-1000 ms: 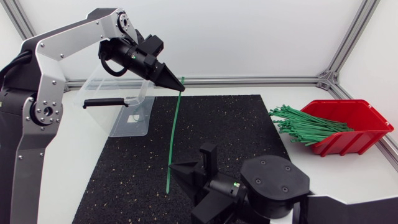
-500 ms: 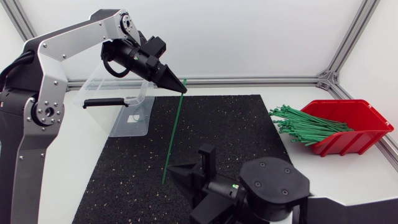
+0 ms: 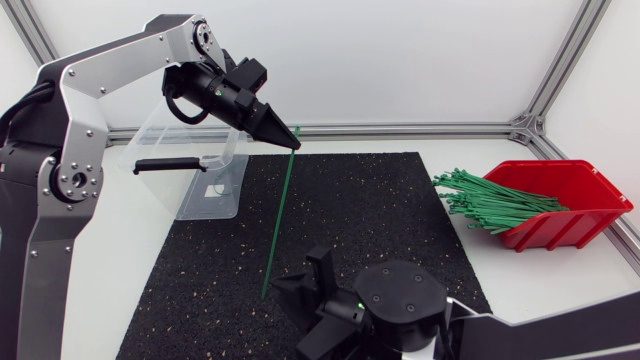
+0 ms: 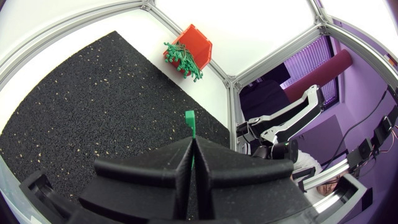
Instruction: Take a green cable tie from the red box, thread the tail through the head to close it, then place it in the transparent bin on the left.
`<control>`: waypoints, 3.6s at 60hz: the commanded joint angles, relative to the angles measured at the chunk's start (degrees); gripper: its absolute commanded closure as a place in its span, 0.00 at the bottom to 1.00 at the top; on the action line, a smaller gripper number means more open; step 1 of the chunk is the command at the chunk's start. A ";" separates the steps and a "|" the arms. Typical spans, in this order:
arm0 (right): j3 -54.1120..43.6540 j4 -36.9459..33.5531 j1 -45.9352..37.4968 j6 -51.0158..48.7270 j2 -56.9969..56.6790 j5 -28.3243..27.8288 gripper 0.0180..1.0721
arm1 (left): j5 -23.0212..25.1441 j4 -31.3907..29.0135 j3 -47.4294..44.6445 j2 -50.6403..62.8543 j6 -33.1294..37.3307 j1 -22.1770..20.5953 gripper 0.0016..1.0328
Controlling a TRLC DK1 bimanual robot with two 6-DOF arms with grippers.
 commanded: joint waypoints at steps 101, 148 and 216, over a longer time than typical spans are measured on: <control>13.73 6.07 -7.75 -13.36 20.29 -3.84 0.56 | 0.19 -1.02 -2.32 -3.54 -4.46 -0.79 0.97; 14.69 6.07 -6.87 -16.08 18.36 -3.84 0.74 | 0.19 -0.66 -1.88 -2.83 -4.63 -0.88 0.97; 12.67 4.31 -8.28 -30.50 19.50 -1.73 0.58 | -0.78 -0.58 -1.00 -3.63 -8.06 -0.09 0.97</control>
